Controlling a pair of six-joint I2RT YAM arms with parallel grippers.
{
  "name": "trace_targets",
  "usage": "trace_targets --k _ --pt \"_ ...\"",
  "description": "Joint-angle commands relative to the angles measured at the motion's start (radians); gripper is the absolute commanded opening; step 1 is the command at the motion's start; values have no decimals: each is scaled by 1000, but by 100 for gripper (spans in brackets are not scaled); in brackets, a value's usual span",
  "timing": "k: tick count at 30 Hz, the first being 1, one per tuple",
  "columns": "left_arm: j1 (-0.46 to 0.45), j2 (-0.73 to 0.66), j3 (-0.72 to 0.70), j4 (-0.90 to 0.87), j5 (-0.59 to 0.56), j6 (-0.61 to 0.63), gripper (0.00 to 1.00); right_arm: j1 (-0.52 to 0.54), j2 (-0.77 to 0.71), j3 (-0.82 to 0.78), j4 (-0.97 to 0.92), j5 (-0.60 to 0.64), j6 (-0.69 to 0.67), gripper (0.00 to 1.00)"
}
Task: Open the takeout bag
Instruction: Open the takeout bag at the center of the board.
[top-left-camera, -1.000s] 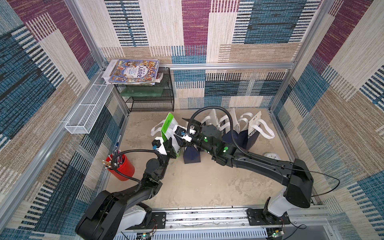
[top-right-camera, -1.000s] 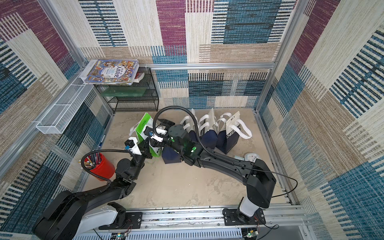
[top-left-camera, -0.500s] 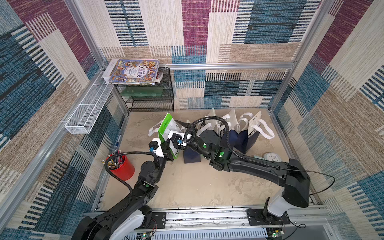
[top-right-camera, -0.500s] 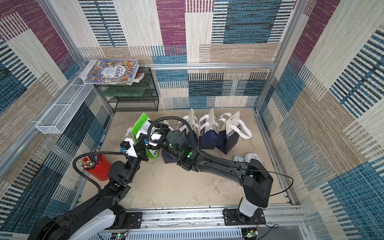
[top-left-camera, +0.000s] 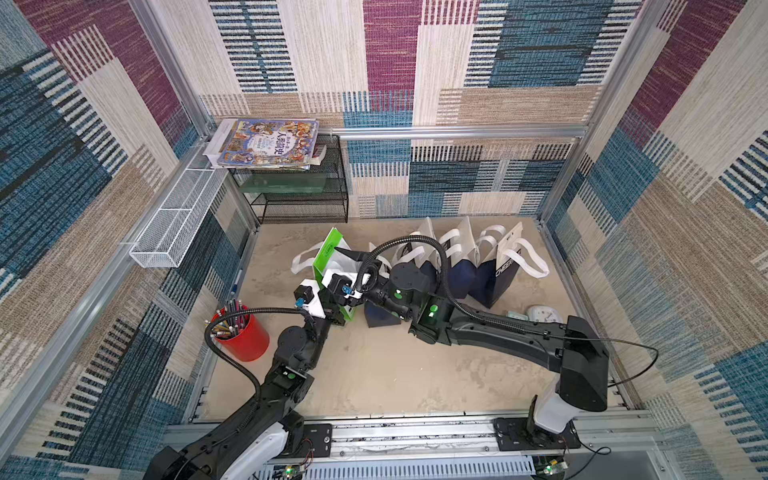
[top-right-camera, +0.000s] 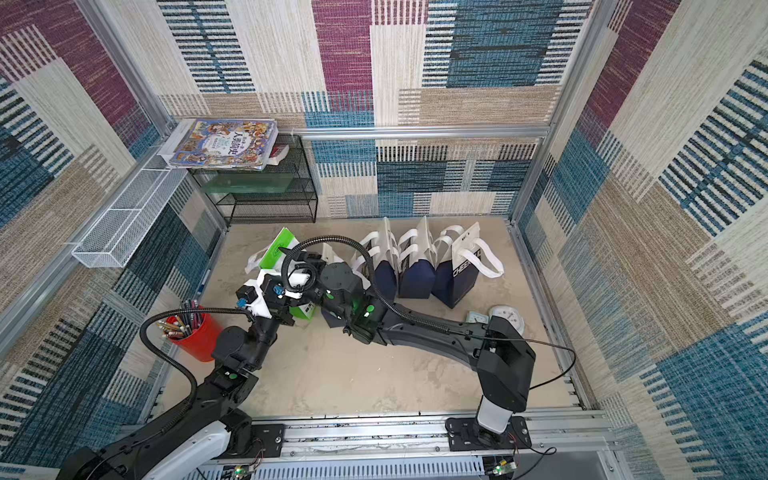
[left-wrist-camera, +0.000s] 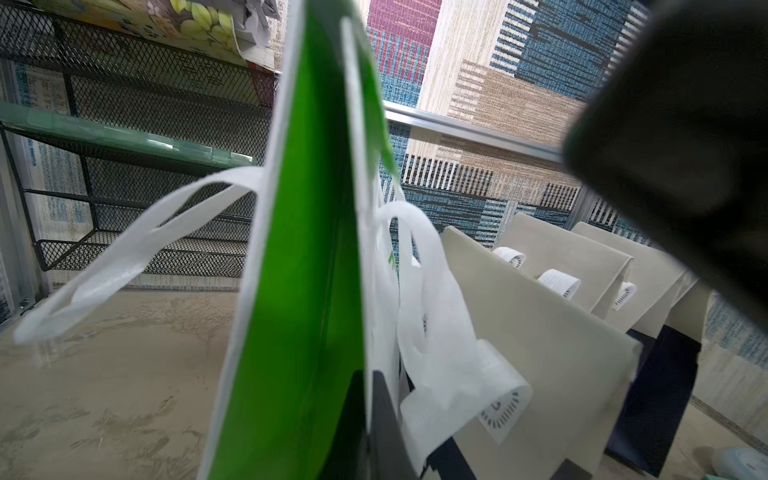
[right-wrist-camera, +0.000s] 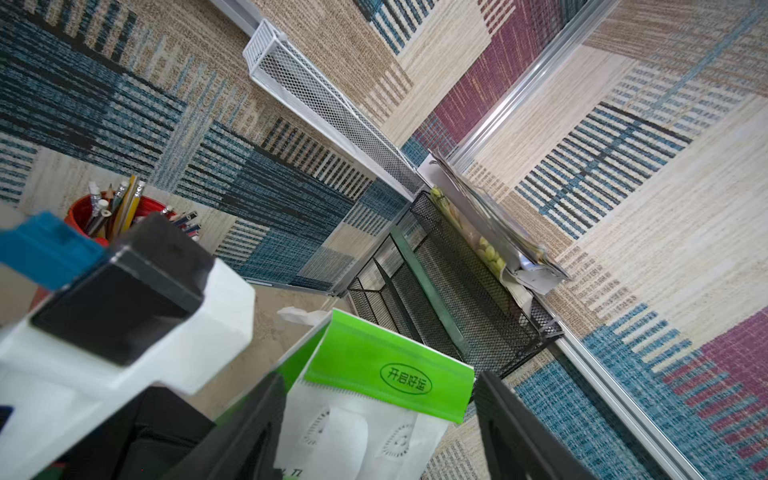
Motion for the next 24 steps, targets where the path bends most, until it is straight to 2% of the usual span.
trace_targets --k 1,17,21,24 --pt "1 -10 -2 -3 -2 11 0 2 14 20 4 -3 11 74" --pt "2 -38 -12 -18 1 9 0 11 75 80 -8 9 7 67" --pt "1 -51 -14 -29 -3 14 0 13 89 90 -6 29 3 65" --pt "1 -59 -15 -41 -1 12 0 16 111 116 -4 88 1 58"
